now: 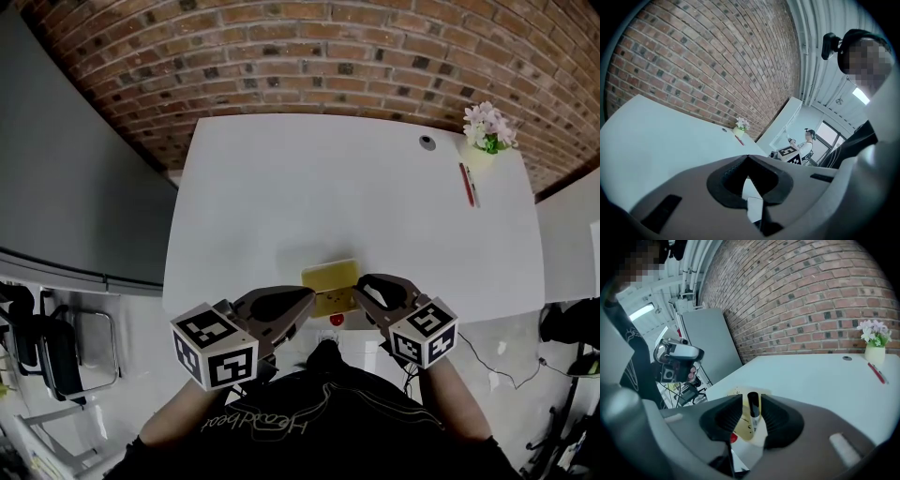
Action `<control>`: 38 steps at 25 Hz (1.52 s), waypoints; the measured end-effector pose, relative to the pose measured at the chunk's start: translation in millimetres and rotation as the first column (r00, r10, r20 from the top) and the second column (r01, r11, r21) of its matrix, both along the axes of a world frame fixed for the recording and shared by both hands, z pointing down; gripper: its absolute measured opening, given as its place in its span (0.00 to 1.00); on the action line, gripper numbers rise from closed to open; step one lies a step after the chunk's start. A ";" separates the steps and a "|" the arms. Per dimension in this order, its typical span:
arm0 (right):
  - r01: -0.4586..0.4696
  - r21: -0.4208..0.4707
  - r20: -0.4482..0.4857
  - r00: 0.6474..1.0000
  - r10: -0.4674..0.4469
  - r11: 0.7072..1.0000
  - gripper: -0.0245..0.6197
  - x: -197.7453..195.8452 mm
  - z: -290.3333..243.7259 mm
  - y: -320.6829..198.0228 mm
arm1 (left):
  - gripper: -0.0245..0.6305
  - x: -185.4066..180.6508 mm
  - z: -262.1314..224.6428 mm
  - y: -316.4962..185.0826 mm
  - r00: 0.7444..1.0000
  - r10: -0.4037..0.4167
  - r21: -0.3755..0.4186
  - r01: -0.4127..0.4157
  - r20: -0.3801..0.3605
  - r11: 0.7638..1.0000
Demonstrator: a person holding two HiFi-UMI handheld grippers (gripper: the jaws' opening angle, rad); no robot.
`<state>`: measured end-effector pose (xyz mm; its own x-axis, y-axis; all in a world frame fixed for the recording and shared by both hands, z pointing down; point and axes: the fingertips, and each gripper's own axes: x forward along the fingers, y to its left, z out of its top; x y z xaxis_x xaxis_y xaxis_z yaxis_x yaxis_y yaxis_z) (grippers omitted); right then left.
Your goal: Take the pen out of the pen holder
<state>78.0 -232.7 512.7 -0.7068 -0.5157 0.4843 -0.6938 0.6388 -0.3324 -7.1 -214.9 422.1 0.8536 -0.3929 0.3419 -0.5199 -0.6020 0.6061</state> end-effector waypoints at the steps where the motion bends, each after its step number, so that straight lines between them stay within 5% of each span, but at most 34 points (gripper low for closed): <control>1: 0.000 -0.004 0.004 1.000 0.000 1.000 0.21 -1.1 0.8 -0.3 | 0.04 -0.3 0.3 -0.3 1.000 -0.001 -0.001 0.001 0.001 1.000; 16: -0.037 0.005 0.022 0.999 0.037 0.999 0.20 -0.5 7.3 -3.9 | 0.04 -1.5 3.9 2.0 1.000 -0.017 -0.019 0.017 0.005 1.000; 38: -0.077 0.130 -0.007 0.997 0.078 0.989 0.15 -1.3 -14.8 0.1 | 0.04 -15.8 2.3 21.4 0.999 -0.040 -0.019 0.041 0.030 0.999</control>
